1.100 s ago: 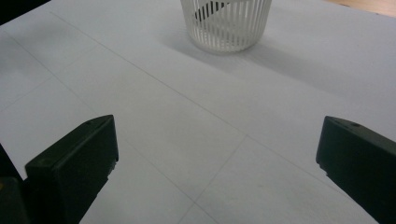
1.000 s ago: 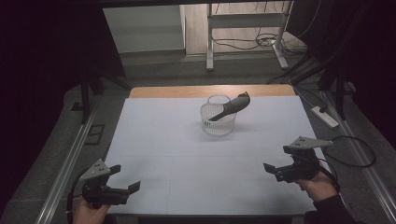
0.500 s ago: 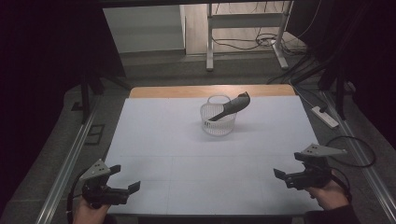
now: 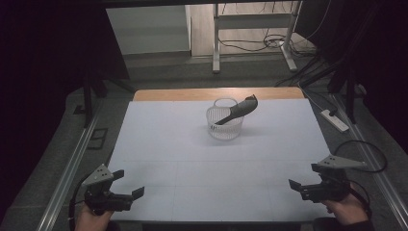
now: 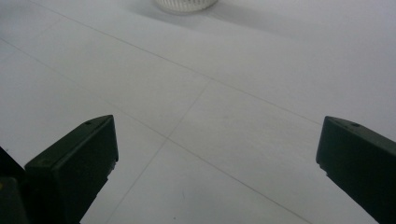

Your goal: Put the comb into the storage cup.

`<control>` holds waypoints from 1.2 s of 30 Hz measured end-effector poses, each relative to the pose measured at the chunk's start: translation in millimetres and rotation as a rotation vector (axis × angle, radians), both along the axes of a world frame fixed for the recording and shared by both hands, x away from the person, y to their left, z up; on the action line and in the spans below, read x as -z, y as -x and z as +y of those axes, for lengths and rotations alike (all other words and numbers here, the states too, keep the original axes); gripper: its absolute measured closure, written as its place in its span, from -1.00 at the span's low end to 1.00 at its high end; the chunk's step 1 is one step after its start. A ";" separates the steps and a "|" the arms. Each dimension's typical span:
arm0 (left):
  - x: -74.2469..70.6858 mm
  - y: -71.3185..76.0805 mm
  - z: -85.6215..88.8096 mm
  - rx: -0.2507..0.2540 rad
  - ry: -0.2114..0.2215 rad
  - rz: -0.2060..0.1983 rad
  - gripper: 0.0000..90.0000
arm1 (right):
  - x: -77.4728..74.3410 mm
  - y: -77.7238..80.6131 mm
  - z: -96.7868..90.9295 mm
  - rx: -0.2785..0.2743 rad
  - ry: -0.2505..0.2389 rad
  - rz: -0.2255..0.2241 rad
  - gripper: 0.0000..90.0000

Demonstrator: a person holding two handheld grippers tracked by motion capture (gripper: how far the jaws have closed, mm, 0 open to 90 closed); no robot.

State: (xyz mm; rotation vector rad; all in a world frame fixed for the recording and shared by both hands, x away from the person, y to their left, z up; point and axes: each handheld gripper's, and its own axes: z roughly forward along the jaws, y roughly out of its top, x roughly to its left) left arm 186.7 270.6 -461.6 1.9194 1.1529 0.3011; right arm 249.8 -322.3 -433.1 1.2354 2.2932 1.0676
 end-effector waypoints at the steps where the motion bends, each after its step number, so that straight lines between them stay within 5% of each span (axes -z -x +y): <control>1: -0.1 0.1 0.1 -0.001 0.000 -0.001 -1.00 | 0.6 0.9 -0.8 0.004 0.005 0.000 -1.00; 36: -0.4 2.3 1.9 -0.032 -0.047 -0.011 -1.00 | 7.0 18.9 -14.4 0.097 0.112 0.044 -1.00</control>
